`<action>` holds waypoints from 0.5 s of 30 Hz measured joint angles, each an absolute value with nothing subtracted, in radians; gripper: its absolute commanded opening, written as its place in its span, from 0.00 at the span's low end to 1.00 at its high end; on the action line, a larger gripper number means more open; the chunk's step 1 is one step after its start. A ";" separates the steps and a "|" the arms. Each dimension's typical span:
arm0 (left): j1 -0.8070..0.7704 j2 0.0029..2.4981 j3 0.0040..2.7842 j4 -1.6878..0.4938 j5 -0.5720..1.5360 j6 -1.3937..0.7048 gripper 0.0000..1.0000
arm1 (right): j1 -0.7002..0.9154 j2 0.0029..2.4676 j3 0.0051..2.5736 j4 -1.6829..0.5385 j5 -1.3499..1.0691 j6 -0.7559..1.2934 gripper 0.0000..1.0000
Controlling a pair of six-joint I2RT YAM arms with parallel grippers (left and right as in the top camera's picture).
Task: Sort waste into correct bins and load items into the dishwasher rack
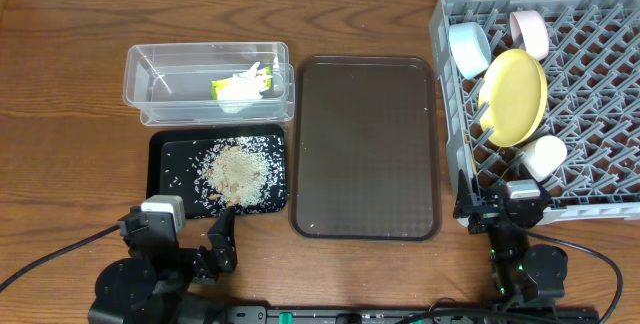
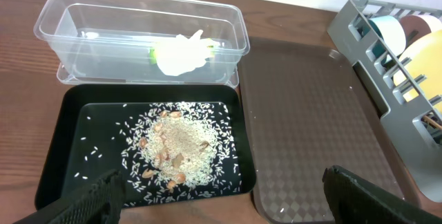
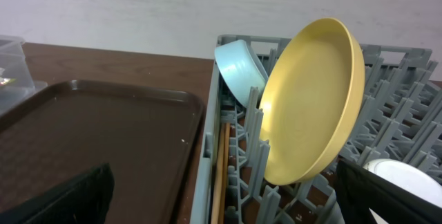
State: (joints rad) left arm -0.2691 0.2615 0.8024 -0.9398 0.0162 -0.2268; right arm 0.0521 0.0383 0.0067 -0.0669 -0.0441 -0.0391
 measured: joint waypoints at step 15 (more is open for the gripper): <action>-0.269 0.262 0.802 -0.945 0.016 -0.227 0.93 | 0.052 0.038 0.007 -0.067 -0.044 -0.041 0.99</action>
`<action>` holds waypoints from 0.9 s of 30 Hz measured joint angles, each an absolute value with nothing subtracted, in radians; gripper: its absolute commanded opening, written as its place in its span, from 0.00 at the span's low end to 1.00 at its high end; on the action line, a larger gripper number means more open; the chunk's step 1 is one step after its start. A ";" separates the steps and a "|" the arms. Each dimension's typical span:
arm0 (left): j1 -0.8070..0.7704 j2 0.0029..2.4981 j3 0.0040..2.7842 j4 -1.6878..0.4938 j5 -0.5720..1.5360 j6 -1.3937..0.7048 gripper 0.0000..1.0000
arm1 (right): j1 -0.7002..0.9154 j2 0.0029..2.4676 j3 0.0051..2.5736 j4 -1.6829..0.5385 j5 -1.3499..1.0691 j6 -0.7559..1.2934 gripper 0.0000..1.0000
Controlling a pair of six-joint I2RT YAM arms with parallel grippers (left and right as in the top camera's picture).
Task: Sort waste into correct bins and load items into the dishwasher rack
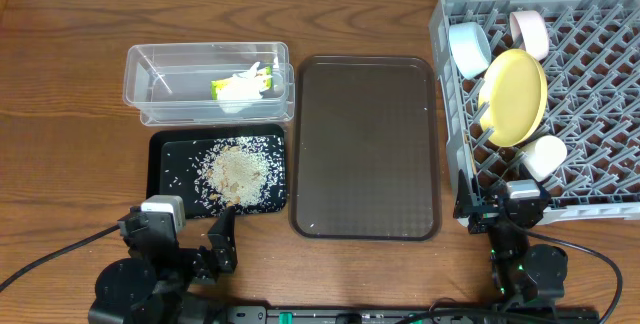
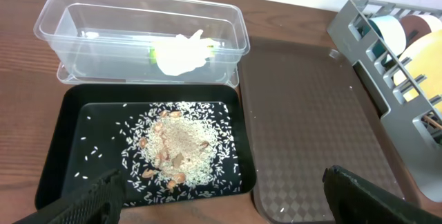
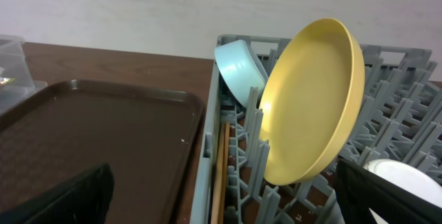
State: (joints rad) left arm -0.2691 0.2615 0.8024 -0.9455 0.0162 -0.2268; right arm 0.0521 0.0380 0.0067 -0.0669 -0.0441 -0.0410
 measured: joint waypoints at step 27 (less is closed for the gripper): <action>-0.087 0.011 0.011 0.003 -0.031 -0.099 0.93 | 0.052 0.038 0.007 -0.068 -0.040 -0.041 0.99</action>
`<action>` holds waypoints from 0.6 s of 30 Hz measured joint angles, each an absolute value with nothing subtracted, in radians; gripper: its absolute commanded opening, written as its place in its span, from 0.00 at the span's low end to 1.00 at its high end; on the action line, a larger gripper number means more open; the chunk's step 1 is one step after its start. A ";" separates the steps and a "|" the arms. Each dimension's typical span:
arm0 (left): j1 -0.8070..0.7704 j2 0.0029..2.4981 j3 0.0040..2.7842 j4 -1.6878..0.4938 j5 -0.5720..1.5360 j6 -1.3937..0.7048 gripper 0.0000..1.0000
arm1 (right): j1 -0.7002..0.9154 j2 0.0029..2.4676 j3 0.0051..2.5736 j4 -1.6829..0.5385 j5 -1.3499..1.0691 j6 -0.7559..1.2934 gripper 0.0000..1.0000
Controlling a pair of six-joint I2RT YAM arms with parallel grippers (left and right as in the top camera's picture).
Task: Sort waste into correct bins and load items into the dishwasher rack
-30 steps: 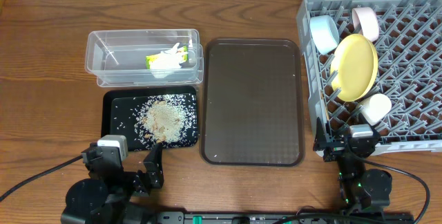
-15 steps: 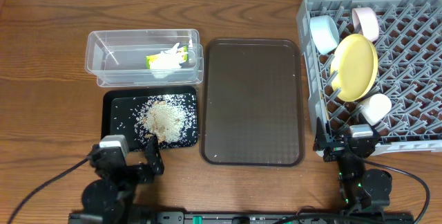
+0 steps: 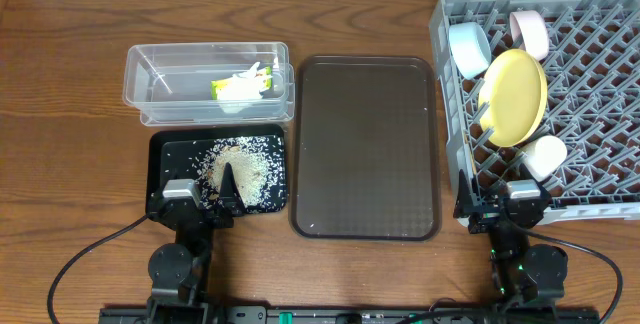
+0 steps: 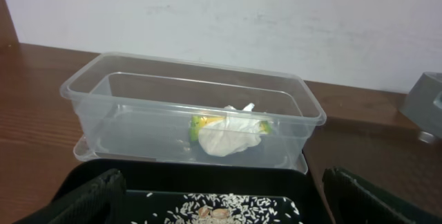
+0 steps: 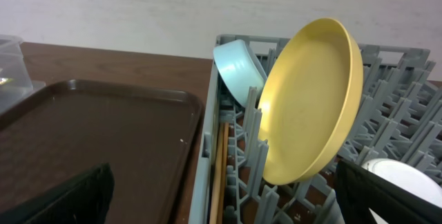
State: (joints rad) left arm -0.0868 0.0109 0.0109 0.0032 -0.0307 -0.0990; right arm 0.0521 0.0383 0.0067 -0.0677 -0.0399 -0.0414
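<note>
A clear plastic bin (image 3: 207, 84) (image 4: 193, 113) holds a crumpled white tissue (image 4: 228, 137) with a green wrapper. In front of it a black tray (image 3: 165, 154) carries a pile of rice and scraps (image 3: 240, 169) (image 4: 228, 213). My left gripper (image 3: 195, 191) (image 4: 221, 213) stands open and empty over that tray's front edge. The grey dishwasher rack (image 3: 600, 84) holds a yellow plate (image 5: 311, 99), a blue bowl (image 5: 238, 68), a pink bowl (image 3: 530, 32) and a white cup (image 3: 543, 156). My right gripper (image 3: 505, 202) (image 5: 221, 207) stands open and empty at the rack's front left corner.
A bare brown serving tray (image 3: 365, 144) lies between the black tray and the rack. A wooden stick (image 5: 219, 175) lies in the rack's left slot. A white wall rises behind the table.
My left arm has swung from the front left of the table to the black tray's front edge. Its camera now looks low and level at the clear bin. The right arm is unchanged.
At both earlier moments my left gripper stood open at the table's front left, looking down on the black tray, and my right gripper stood open at the rack. Now the left sits low at the tray's front edge. No object has moved.
</note>
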 measured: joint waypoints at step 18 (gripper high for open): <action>-0.087 0.011 0.017 -0.022 -0.025 -0.081 0.93 | 0.052 0.038 0.007 -0.067 -0.040 -0.041 0.99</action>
